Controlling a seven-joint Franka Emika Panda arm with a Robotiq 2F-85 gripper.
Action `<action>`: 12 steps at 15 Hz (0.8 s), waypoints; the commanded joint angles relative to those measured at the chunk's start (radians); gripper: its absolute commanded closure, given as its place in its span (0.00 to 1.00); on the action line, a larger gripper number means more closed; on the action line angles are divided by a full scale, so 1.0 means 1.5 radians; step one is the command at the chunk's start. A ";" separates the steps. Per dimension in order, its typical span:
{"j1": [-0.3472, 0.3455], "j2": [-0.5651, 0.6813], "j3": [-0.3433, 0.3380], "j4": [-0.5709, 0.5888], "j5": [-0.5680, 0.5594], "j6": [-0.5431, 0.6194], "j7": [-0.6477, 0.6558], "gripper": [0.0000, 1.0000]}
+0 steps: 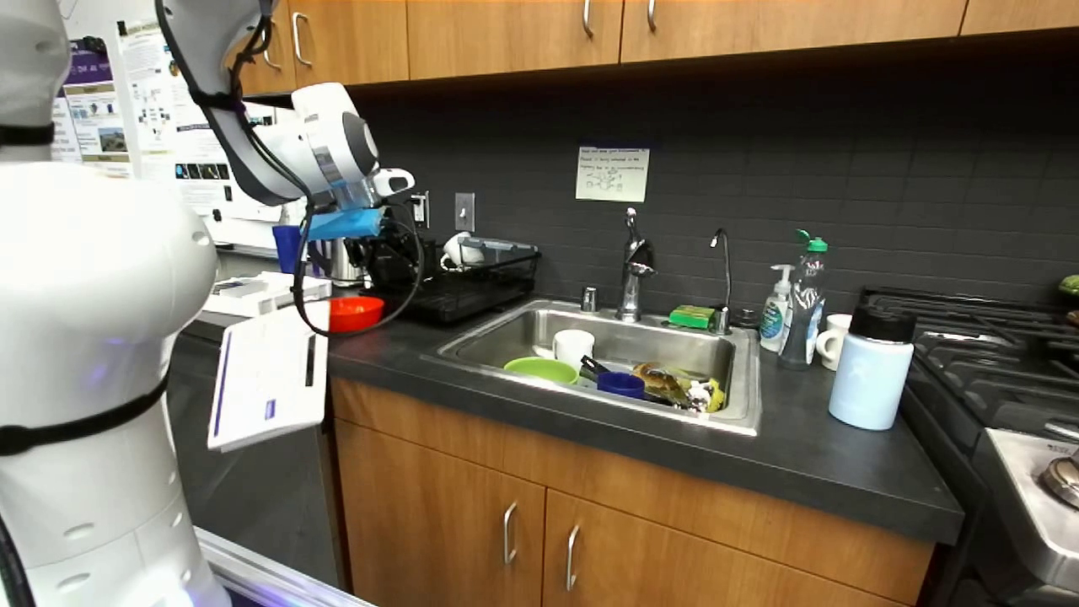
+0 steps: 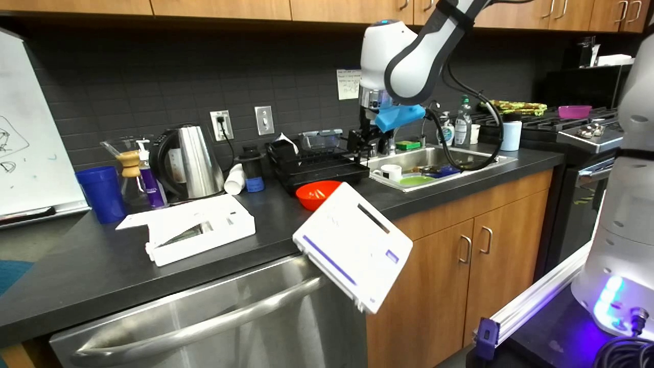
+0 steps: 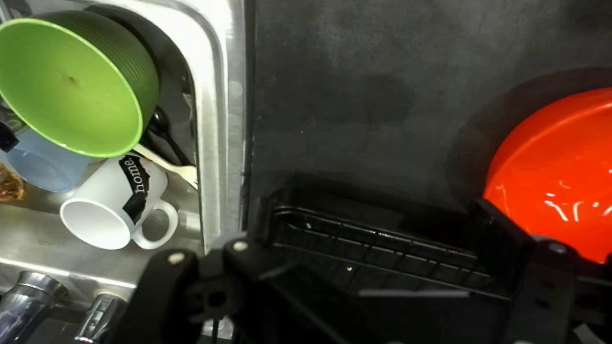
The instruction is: Pick up the white object then place it on the orange bowl
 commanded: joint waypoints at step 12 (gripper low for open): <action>0.000 -0.003 0.000 -0.004 0.006 0.000 -0.026 0.00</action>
